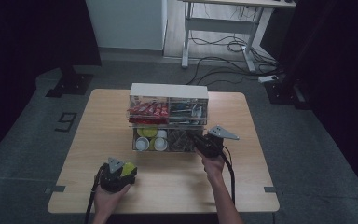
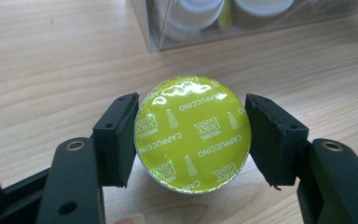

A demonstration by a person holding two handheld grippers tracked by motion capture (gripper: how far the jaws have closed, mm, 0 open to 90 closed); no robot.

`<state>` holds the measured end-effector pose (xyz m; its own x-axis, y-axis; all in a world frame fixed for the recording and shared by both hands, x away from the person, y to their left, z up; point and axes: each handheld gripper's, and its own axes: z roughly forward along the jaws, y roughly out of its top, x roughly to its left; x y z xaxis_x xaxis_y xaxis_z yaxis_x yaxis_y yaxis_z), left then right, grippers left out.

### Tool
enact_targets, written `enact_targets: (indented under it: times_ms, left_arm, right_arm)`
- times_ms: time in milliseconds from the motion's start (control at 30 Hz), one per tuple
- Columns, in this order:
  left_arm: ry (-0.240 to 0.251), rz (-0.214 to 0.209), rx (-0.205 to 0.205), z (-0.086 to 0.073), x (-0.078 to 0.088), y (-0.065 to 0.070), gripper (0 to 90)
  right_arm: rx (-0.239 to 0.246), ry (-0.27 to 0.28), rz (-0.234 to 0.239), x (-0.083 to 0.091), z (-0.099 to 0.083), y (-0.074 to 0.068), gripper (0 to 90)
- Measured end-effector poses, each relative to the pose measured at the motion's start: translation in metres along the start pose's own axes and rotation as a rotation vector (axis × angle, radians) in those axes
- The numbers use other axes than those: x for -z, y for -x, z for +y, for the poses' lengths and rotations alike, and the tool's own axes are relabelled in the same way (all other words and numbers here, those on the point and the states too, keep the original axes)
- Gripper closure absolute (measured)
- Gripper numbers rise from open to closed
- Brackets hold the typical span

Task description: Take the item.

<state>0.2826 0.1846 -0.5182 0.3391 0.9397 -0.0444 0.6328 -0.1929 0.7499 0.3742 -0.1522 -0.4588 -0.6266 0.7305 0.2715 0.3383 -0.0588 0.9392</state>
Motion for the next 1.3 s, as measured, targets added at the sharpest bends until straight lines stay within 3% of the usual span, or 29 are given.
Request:
enact_targets:
  times_ms: [367,1300]
  left_arm:
    - [-0.035,0.0,0.022,-0.0077,-0.0066,-0.0051,38.1]
    - [-0.032,-0.017,0.026,-0.0104,-0.0045,-0.0054,35.8]
  right_arm:
    - [0.0,-0.002,-0.001,0.0,0.0,0.0002,88.7]
    - [0.003,-0.007,-0.005,-0.0019,-0.0014,0.0,87.4]
